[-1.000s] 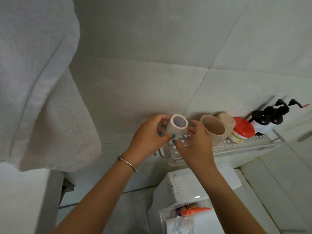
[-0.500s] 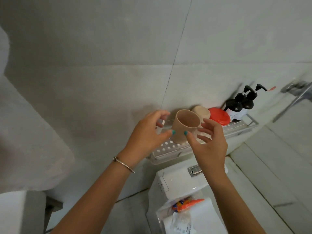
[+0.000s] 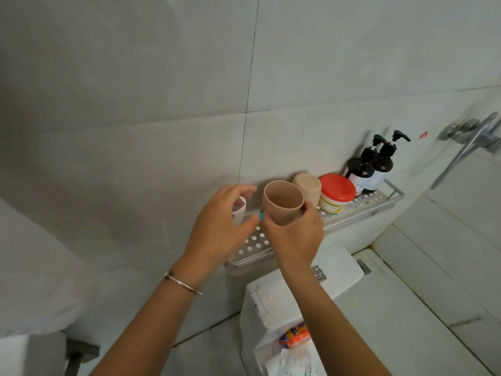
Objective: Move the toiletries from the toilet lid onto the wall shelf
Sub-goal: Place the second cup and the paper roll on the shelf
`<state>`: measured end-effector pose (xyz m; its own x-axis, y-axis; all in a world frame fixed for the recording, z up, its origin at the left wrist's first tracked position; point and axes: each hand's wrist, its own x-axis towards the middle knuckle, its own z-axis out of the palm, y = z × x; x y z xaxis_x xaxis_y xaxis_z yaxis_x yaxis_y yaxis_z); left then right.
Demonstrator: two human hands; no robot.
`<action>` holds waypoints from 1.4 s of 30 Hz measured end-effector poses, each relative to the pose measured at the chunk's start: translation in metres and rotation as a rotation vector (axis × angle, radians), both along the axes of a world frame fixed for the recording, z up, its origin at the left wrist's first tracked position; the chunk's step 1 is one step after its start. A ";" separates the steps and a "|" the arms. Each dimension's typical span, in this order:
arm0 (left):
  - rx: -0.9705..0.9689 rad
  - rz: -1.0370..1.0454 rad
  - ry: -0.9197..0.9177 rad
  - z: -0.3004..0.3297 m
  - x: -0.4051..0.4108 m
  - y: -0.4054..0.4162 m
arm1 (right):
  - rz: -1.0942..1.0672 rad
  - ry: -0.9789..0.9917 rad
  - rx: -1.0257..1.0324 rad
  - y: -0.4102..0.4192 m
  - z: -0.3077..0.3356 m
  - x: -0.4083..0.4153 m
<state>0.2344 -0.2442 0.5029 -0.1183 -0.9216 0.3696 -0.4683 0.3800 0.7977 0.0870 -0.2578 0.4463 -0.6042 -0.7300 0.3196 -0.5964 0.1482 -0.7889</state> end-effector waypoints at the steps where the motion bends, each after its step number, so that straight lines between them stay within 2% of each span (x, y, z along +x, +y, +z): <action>1: -0.001 0.003 0.013 0.001 0.000 0.000 | 0.009 -0.018 0.001 -0.001 0.000 -0.001; 5: -0.024 -0.004 0.088 0.012 -0.003 -0.004 | 0.066 -0.138 -0.053 0.008 0.015 -0.003; 9: -0.029 -0.050 0.212 0.048 -0.003 -0.015 | 0.252 -0.301 -0.259 0.016 0.080 -0.018; 14: 0.114 -0.420 0.311 0.113 -0.004 -0.029 | 0.626 -0.451 -0.379 0.023 0.166 -0.046; 16: 0.144 -0.583 0.329 0.128 -0.006 -0.029 | 0.740 -0.470 -0.388 0.028 0.183 -0.055; 18: 0.117 -0.633 0.296 0.138 -0.011 -0.027 | 0.818 -0.486 -0.378 0.032 0.190 -0.058; 20: 0.093 -0.618 0.278 0.140 -0.016 -0.023 | 0.863 -0.545 -0.377 0.037 0.188 -0.059; 23: 0.087 -0.535 0.360 0.132 -0.022 -0.014 | 0.873 -0.641 -0.381 0.043 0.178 -0.057; 29: 0.108 -0.248 0.728 0.109 -0.052 0.012 | 0.852 -0.882 -0.387 0.049 0.130 -0.032; 33: 0.130 -0.216 0.661 0.099 -0.056 0.018 | 0.869 -1.029 -0.461 0.049 0.122 -0.032; 38: 0.115 -0.316 0.532 0.101 -0.033 0.002 | 0.947 -0.990 -0.338 0.044 0.123 -0.057; 40: 0.080 -0.278 0.548 0.101 -0.036 0.006 | 0.991 -1.001 -0.310 0.042 0.124 -0.059; 42: 0.049 -0.202 0.649 0.098 -0.045 0.016 | 1.028 -1.064 -0.303 0.042 0.125 -0.049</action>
